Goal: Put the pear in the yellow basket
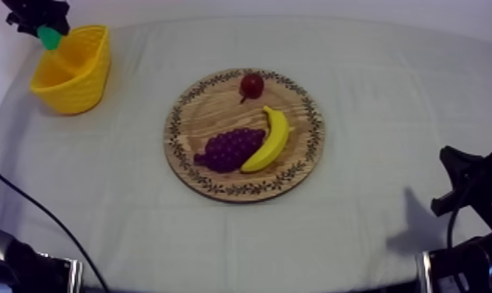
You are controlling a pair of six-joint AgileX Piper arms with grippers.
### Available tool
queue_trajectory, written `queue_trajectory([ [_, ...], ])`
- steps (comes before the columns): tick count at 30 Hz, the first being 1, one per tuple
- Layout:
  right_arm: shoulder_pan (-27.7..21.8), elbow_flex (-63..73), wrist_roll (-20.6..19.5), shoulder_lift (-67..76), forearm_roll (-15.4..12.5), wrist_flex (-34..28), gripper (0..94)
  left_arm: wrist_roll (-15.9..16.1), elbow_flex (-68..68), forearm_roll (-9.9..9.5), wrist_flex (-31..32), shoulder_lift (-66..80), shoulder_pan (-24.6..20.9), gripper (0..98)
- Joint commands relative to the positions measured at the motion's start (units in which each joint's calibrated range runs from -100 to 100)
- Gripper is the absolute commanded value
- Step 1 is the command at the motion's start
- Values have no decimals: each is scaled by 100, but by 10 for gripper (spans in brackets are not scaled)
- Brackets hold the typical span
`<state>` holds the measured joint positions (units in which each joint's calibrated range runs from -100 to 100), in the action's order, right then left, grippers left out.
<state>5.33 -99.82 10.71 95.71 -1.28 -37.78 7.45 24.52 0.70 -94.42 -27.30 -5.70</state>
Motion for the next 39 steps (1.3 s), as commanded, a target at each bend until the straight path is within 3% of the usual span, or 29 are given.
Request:
queue_trajectory([
  [1,3,5,1,4,-1,-4,4,12,83,-1,20,-407,-26,489],
  [14,3,5,1,4,-1,-4,4,-37,432,11,277,-1600,-100,512],
  [19,3,5,1,4,-1,-4,4,-149,475,5,281,-1697,-98,636],
  [26,3,5,1,4,-1,-4,4,-181,597,-122,160,-1749,-93,914],
  [39,3,5,1,4,-1,-4,4,-51,612,-165,131,-1675,-121,956],
])
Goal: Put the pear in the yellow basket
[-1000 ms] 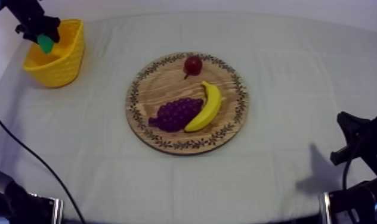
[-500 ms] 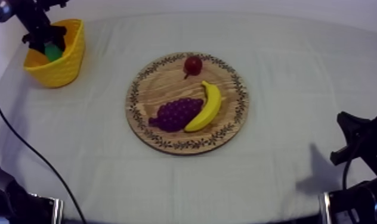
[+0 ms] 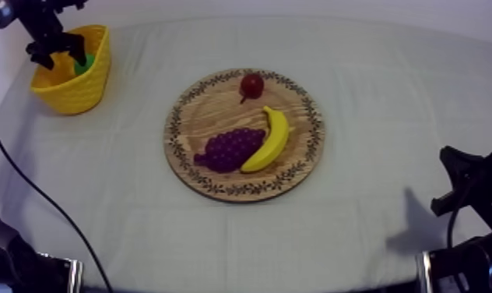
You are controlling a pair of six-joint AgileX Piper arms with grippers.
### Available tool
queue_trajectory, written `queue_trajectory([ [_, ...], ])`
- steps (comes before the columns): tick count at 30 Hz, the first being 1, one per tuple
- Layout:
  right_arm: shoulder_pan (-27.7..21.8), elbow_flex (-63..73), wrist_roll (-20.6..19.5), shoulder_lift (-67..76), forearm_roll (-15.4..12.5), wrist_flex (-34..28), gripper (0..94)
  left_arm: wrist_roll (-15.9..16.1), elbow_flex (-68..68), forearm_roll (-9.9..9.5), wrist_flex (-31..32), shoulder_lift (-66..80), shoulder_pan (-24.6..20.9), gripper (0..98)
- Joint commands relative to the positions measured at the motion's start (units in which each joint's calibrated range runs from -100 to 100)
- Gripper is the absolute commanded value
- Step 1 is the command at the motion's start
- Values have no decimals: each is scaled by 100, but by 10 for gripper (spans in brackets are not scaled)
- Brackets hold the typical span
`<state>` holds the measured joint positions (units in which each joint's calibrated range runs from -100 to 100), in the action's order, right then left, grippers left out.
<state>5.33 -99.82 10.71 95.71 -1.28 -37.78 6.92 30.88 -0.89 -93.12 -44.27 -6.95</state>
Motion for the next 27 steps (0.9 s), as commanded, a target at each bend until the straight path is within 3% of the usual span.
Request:
queue_trajectory([
  [1,3,5,1,4,-1,-4,4,-9,-63,-11,0,65,7,947],
  [19,3,5,0,4,-1,-4,4,-268,-1105,-16,374,1875,314,504],
  [27,3,5,1,4,-1,-4,4,-365,-1984,105,669,2959,405,395],
])
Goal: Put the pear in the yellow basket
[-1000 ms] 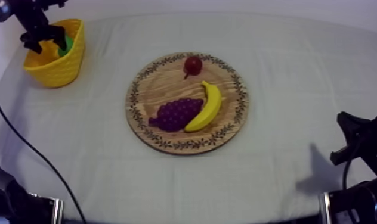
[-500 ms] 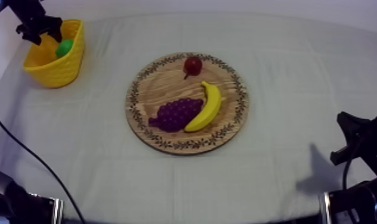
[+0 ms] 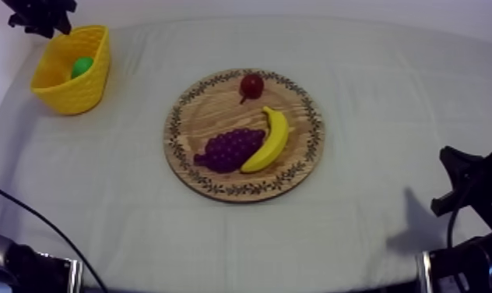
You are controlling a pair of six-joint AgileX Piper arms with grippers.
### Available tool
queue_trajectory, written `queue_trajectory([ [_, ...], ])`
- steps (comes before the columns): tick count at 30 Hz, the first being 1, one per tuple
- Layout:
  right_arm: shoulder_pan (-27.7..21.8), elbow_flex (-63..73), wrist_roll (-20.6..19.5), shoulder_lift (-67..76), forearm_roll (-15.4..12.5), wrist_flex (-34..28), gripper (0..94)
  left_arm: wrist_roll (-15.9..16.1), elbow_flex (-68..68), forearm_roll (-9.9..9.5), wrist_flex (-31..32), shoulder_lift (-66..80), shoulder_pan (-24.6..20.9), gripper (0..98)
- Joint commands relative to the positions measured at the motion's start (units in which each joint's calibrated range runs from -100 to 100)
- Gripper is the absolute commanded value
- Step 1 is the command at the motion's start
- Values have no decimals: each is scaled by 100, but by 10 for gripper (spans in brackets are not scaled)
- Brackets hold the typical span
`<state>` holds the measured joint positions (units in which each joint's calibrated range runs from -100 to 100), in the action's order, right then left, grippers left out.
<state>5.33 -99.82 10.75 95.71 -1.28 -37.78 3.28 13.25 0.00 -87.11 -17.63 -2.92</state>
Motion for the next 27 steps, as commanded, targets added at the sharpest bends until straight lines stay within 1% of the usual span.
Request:
queue_trajectory([
  [1,3,5,-3,4,-1,-4,4,-4,-354,31,132,437,8,379],
  [5,3,5,-3,4,-1,-4,4,-6,-936,61,391,1031,42,322],
  [15,3,5,-3,4,-1,-4,4,17,-2423,94,1125,2861,219,246],
  [22,3,5,-3,4,-1,-4,4,-2,-3310,132,1488,4003,281,189],
  [27,3,5,-3,4,-1,-4,4,31,-4068,176,1944,4741,337,140],
])
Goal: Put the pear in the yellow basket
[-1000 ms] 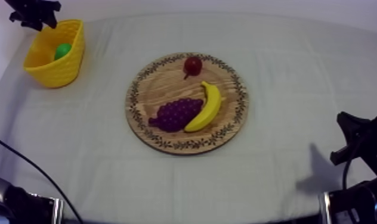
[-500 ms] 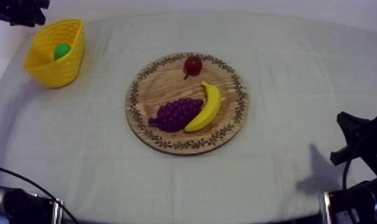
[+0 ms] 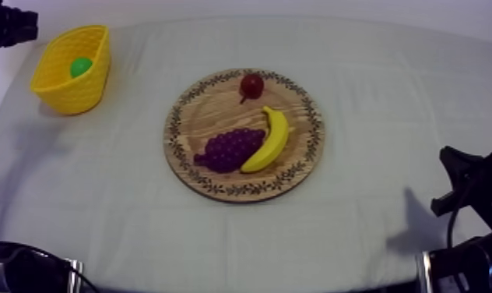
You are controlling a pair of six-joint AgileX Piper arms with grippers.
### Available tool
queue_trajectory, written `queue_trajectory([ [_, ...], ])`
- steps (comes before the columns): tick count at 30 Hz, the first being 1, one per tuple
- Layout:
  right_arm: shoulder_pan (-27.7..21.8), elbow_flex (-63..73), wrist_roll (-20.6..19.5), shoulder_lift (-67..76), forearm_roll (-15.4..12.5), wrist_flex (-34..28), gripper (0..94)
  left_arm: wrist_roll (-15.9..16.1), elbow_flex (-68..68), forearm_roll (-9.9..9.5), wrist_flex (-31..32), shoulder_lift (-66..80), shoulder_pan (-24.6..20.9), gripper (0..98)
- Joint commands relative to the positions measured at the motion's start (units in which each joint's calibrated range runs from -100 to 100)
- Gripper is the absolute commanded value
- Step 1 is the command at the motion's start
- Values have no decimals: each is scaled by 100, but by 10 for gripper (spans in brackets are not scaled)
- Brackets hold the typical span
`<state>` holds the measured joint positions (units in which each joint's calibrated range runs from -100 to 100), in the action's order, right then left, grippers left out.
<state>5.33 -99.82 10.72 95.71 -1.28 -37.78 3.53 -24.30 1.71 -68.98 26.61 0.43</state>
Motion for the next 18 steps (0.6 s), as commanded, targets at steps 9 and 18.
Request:
queue_trajectory([
  [9,3,5,0,4,-1,-4,4,195,-2044,57,1200,1902,45,34],
  [18,3,5,0,4,-1,-4,4,296,-3718,53,1888,3512,21,2],
])
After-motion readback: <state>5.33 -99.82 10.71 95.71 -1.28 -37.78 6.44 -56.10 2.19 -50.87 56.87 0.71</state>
